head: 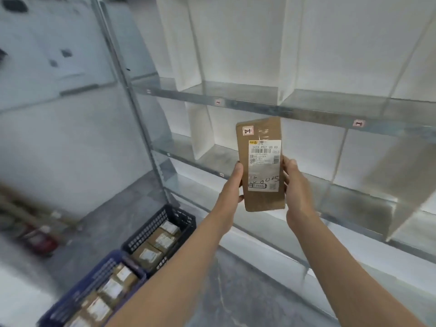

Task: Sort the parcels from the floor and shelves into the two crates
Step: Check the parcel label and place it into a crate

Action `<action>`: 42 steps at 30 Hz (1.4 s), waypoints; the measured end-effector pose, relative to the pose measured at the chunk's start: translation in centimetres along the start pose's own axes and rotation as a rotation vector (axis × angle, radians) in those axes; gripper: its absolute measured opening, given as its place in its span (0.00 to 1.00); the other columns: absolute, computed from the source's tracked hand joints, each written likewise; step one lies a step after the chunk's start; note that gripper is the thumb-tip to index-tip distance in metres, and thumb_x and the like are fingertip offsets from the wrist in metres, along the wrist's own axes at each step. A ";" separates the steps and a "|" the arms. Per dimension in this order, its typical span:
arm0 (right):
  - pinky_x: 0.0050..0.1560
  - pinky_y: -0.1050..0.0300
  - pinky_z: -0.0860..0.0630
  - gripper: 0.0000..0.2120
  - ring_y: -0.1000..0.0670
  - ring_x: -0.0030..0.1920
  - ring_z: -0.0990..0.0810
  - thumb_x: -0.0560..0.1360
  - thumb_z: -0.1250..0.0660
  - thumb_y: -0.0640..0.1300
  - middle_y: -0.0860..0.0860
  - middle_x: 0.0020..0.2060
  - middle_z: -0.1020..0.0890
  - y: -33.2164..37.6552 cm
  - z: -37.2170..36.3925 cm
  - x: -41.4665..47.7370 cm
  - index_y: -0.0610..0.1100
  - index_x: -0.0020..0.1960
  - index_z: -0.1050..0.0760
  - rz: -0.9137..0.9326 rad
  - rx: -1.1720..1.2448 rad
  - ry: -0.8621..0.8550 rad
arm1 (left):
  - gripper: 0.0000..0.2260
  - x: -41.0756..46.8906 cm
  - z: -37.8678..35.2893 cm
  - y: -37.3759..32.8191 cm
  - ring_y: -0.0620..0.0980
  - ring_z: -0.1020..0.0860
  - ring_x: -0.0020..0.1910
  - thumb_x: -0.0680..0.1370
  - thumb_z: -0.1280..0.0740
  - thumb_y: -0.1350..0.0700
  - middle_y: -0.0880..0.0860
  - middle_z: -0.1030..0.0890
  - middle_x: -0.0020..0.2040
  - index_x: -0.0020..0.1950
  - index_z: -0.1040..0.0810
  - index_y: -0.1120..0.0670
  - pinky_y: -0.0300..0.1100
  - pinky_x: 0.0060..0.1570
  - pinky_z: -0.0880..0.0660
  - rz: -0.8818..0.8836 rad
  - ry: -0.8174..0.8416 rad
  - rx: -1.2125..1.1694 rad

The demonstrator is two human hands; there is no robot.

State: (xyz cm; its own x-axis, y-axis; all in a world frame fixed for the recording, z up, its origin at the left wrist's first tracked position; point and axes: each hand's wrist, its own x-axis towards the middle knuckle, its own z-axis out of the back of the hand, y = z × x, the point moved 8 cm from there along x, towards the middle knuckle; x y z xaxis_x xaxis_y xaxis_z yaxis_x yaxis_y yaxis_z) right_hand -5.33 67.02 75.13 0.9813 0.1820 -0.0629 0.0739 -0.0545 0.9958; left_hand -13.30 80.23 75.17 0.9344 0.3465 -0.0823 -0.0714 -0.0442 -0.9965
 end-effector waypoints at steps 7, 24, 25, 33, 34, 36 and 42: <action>0.43 0.63 0.30 0.20 0.61 0.48 0.17 0.87 0.49 0.62 0.66 0.41 0.15 -0.3 -10.5 -2.5 0.60 0.54 0.19 -0.027 -0.050 0.347 | 0.21 -5.3 9.1 -0.1 0.43 0.28 0.69 0.83 0.52 0.33 0.37 0.22 0.64 0.69 0.27 0.34 0.55 0.75 0.35 0.012 -0.313 -0.043; 0.63 0.39 0.20 0.22 0.49 0.57 0.14 0.83 0.47 0.68 0.57 0.52 0.12 -10.4 -35.6 -14.5 0.62 0.59 0.17 -0.180 -0.184 0.807 | 0.27 -17.5 34.0 8.6 0.47 0.25 0.69 0.81 0.48 0.29 0.44 0.23 0.71 0.74 0.27 0.40 0.57 0.71 0.30 0.147 -0.771 -0.176; 0.64 0.38 0.21 0.23 0.47 0.58 0.15 0.82 0.47 0.68 0.56 0.54 0.12 -11.2 -37.5 -15.2 0.61 0.61 0.17 -0.196 -0.188 0.829 | 0.27 -18.0 35.8 9.3 0.47 0.25 0.68 0.80 0.48 0.29 0.44 0.23 0.71 0.74 0.27 0.39 0.57 0.71 0.30 0.151 -0.782 -0.195; 0.52 0.52 0.23 0.20 0.52 0.57 0.17 0.87 0.49 0.62 0.57 0.51 0.14 -17.3 -50.2 -20.8 0.58 0.60 0.19 -0.335 -0.272 0.908 | 0.20 -22.2 49.0 13.8 0.43 0.24 0.61 0.82 0.51 0.31 0.41 0.22 0.64 0.65 0.28 0.37 0.43 0.49 0.28 0.242 -0.867 -0.261; 0.51 0.52 0.22 0.20 0.52 0.57 0.17 0.87 0.48 0.62 0.56 0.53 0.14 -18.1 -51.4 -21.6 0.57 0.62 0.19 -0.355 -0.288 0.922 | 0.19 -22.8 50.4 14.6 0.42 0.24 0.58 0.82 0.51 0.31 0.40 0.21 0.60 0.62 0.28 0.37 0.43 0.50 0.28 0.266 -0.894 -0.274; 0.51 0.52 0.23 0.21 0.51 0.57 0.17 0.87 0.48 0.62 0.53 0.56 0.14 -20.1 -53.9 -23.1 0.55 0.65 0.20 -0.385 -0.337 0.959 | 0.18 -24.1 52.9 16.1 0.41 0.22 0.54 0.82 0.50 0.32 0.39 0.20 0.54 0.59 0.26 0.38 0.42 0.49 0.27 0.302 -0.950 -0.297; 0.50 0.54 0.21 0.18 0.54 0.54 0.16 0.87 0.47 0.61 0.58 0.48 0.14 -26.5 -61.3 -26.1 0.57 0.56 0.20 -0.487 -0.424 1.063 | 0.26 -26.7 59.9 21.7 0.48 0.18 0.58 0.79 0.45 0.28 0.48 0.15 0.58 0.63 0.20 0.42 0.46 0.56 0.23 0.398 -1.092 -0.359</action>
State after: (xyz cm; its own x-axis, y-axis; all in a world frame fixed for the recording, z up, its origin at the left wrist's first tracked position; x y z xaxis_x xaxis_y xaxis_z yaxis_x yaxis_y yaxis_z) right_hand -43.79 123.86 54.48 0.2226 0.8098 -0.5428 0.1324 0.5265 0.8398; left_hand -60.67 126.11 54.74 0.0717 0.8486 -0.5242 -0.0236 -0.5240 -0.8514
